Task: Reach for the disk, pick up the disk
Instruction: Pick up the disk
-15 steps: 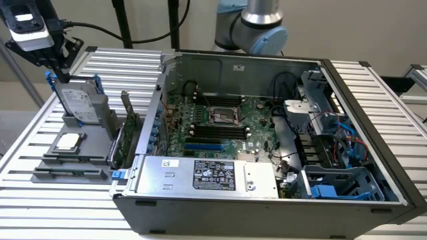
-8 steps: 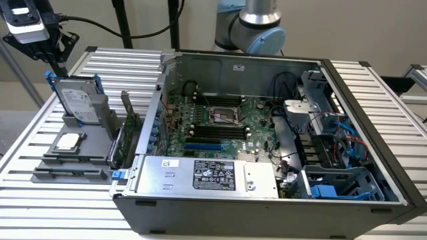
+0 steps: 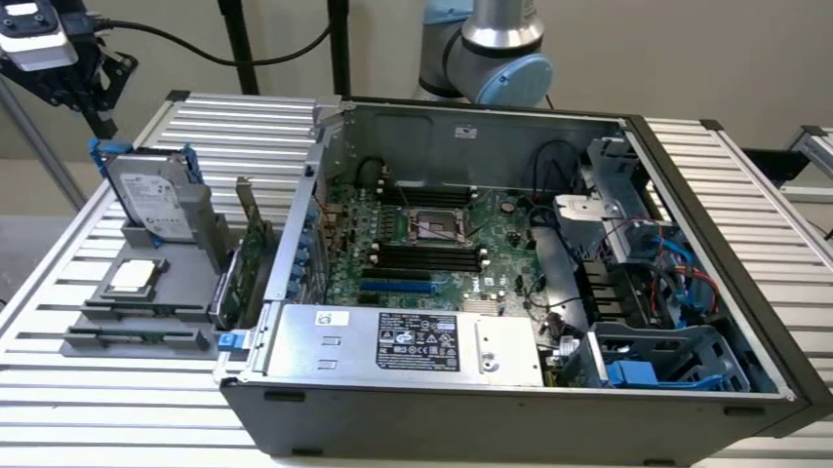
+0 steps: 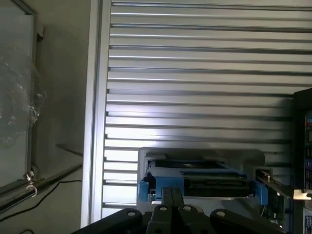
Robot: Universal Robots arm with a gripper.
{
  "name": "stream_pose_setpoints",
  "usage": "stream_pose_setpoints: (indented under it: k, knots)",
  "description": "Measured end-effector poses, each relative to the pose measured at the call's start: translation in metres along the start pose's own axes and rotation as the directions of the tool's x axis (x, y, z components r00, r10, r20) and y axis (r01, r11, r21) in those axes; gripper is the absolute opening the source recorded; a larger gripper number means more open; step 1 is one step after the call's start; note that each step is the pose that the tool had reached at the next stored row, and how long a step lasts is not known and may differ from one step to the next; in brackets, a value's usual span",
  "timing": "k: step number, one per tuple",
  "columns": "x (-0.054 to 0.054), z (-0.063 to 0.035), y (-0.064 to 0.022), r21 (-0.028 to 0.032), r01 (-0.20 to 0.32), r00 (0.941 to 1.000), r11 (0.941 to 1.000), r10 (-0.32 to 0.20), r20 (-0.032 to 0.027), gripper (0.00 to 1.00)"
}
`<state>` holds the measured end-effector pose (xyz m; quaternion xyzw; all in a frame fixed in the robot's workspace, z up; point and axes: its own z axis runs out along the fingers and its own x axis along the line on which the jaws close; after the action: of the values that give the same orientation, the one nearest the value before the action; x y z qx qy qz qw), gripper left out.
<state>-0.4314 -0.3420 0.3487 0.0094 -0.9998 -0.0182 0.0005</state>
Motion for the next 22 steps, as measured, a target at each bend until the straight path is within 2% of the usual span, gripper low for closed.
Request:
stream_pose_setpoints:
  k: [13, 18, 22]
  knots:
    - [0.0001, 0.0001, 0.0003, -0.0001, 0.004, 1.0, 1.0, -0.004, 0.0, 0.11]
    - [0.0001, 0.0, 0.0003, -0.0001, 0.089, 0.9961, 0.9961, -0.089, -0.0032, 0.11]
    - [0.0001, 0.0, 0.0004, -0.0004, 0.162, 0.9868, 0.9869, -0.162, -0.0059, 0.11]
